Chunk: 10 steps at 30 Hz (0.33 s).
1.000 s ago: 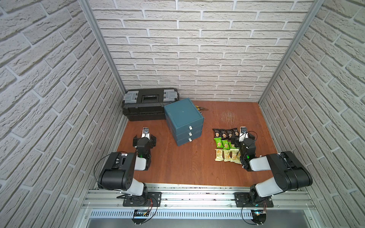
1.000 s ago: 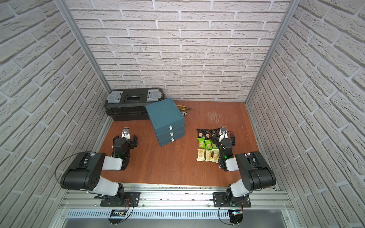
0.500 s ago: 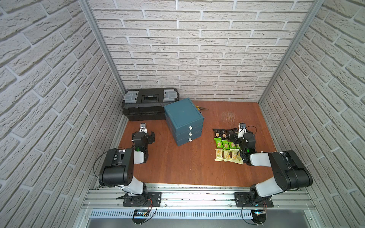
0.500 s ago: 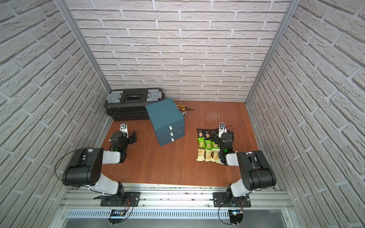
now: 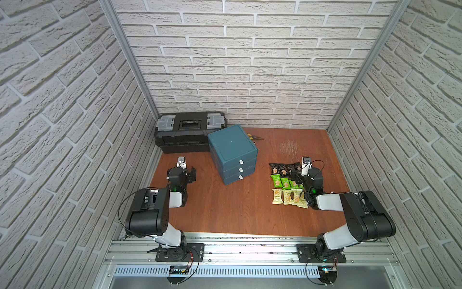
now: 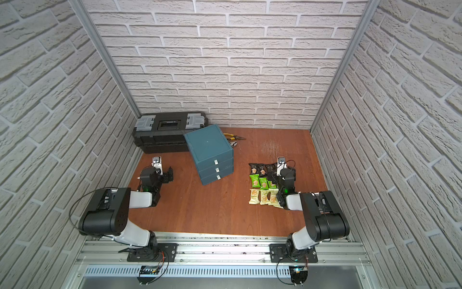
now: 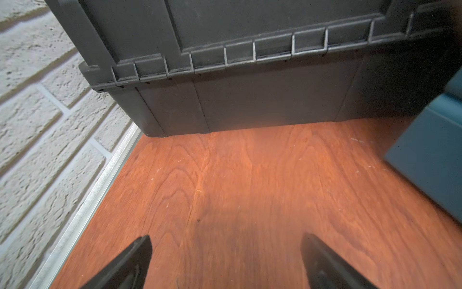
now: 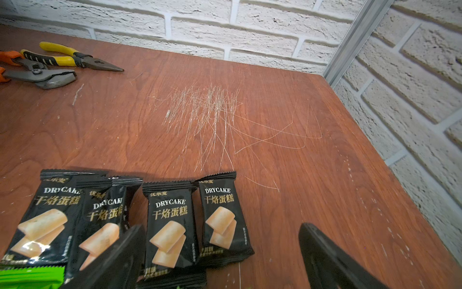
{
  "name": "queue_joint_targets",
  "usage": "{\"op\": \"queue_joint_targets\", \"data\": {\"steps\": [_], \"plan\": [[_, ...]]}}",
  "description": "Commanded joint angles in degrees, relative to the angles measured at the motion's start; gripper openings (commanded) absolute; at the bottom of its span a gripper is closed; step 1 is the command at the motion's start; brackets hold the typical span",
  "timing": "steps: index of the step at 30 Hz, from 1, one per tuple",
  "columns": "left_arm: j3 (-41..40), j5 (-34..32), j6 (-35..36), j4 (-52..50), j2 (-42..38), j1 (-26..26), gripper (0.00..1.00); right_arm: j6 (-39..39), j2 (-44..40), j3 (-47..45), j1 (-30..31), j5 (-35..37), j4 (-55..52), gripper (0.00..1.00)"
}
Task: Take the cookies out of the drawer
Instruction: Reset both arms
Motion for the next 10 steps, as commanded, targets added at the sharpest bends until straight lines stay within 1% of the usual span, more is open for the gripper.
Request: {"op": "queue_joint_targets", "data": {"steps": [1,10], "plan": [[0.74,0.80,-0.93,0.69,-0.03,0.40,0.99,0.96,-0.65,1.07,-0.39,-0.47,1.18,0.99],[0.65,1.14,-0.97,0.65,-0.20,0.57,0.99,0.98,-0.65,1.07,-0.39,-0.52,1.20,0.99]]}}
